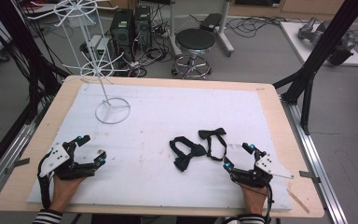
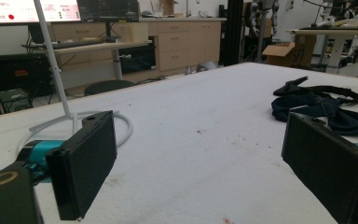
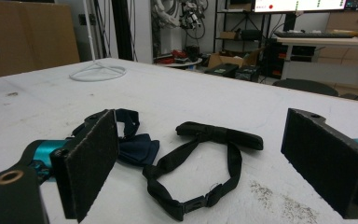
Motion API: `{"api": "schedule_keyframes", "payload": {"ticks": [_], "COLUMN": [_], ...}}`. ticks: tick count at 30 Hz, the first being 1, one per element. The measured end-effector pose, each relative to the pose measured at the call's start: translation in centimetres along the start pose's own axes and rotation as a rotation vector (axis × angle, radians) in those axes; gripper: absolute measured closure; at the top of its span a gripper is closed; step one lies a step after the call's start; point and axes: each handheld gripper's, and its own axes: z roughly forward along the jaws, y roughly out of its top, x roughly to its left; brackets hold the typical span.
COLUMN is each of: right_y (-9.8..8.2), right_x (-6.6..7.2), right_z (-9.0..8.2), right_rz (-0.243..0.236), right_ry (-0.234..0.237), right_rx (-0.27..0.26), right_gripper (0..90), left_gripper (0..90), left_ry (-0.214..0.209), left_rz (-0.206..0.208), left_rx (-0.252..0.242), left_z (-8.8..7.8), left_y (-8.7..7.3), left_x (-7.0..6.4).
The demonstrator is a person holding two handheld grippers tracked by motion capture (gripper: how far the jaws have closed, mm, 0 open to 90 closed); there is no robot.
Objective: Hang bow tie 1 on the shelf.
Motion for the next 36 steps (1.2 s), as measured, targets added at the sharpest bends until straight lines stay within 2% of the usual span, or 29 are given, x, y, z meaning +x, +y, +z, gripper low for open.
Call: {"api": "schedule_keyframes", "payload": {"ticks": [13, 17, 22, 30, 35, 36], "right_y": [0.1, 0.1, 0.2, 1.5, 3.3, 3.3], "right_x": [-0.2, -0.3, -0.4, -0.8, -0.8, -0.8], "right_z": [0.0, 0.1, 0.1, 0.0, 0.4, 0.4], "right_rz": [0.024, 0.017, 0.047, 0.030, -0.028, -0.028], "right_ry": [-0.002, -0.005, 0.008, 0.032, 0.075, 0.075], "right_rx": [0.009, 0.004, 0.019, 0.026, 0.066, 0.066], "right_gripper": [10.5, 10.5, 10.5, 10.5, 10.5, 10.5], "left_gripper": [10.7, 10.7, 10.7, 10.7, 10.7, 10.7], "left_ry": [-0.002, -0.002, -0.003, -0.004, -0.006, -0.005], "left_rz": [0.002, 0.001, -0.001, 0.002, 0.002, 0.004], "left_rx": [0.001, 0.004, 0.006, 0.010, 0.011, 0.012], "left_z": [0.0, 0.0, 0.1, 0.1, 0.1, 0.1], "left_y": [0.0, 0.0, 0.0, 0.0, 0.0, 0.0], "left_x": [0.0, 0.0, 0.0, 0.0, 0.0, 0.0]}}
